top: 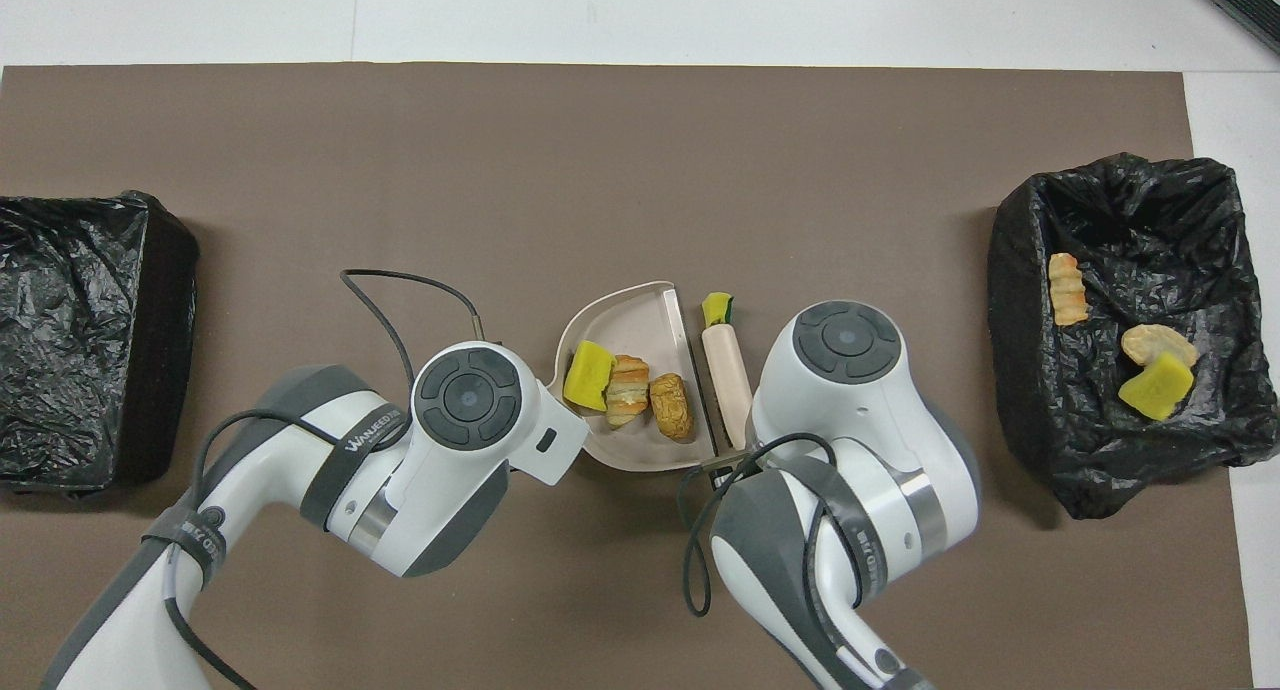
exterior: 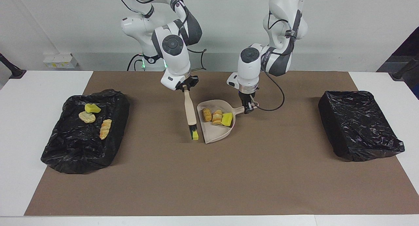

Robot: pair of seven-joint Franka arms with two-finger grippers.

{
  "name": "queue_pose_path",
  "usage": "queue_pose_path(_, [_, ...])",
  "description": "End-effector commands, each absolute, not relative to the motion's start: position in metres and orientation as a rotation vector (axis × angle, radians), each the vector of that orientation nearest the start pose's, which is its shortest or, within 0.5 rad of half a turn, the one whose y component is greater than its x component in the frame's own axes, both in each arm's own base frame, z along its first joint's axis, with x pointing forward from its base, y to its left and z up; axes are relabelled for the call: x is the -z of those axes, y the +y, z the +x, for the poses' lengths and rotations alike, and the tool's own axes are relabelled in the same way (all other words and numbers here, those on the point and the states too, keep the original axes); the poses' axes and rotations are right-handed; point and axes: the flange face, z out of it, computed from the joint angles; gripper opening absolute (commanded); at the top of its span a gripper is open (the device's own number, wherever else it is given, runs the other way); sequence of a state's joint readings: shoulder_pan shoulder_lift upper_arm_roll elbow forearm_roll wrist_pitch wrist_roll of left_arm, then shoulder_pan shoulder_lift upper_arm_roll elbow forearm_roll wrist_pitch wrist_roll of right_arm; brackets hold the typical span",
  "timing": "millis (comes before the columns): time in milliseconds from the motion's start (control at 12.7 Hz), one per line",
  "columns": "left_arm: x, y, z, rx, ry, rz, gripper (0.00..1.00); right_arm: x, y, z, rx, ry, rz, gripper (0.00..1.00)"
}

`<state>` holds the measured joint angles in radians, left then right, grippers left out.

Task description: Sweep and dump trash in bin

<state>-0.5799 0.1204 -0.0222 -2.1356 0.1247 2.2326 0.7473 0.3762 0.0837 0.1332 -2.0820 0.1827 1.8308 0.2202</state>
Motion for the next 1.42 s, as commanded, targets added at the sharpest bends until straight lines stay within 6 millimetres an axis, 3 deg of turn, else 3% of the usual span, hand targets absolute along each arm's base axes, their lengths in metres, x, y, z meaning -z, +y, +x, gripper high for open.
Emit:
queue_pose_path(0, [-0.350,-0.301,0.456,-0.016,1.977,-2.303,0.00,-0.375,0.284,0.424,-0.605,-0.197,-2.890,0.00])
queue_pose_path(395, [-0.350,-0.301,0.456,-0.016,1.969,-2.311,0.00,-0.396,0.330,0.398,-0.656,-0.015,-2.752,0.00])
queue_pose_path(711, [-0.349,-0.293,0.462,-0.021,1.966,-2.314,0.00,-0.440,0.318,0.395,-0.656,-0.056,-2.756,0.00])
queue_pose_path(870, [-0.348,-0.292,0.464,-0.024,1.999,-2.286,0.00,-0.462,0.314,0.393,-0.666,0.031,-2.806,0.00])
queue_pose_path(1028, [-0.349,-0.286,0.471,-0.031,2.032,-2.255,0.00,-0.482,0.308,0.374,-0.657,0.069,-2.915,0.00])
queue_pose_path(1265, [-0.366,-0.259,0.486,-0.011,2.079,-2.205,0.00,-0.484,0.319,0.356,-0.586,0.087,-2.949,0.00])
queue_pose_path(1344, [-0.380,-0.249,0.489,0.015,2.104,-2.173,0.00,-0.476,0.316,0.349,-0.557,0.086,-2.955,0.00])
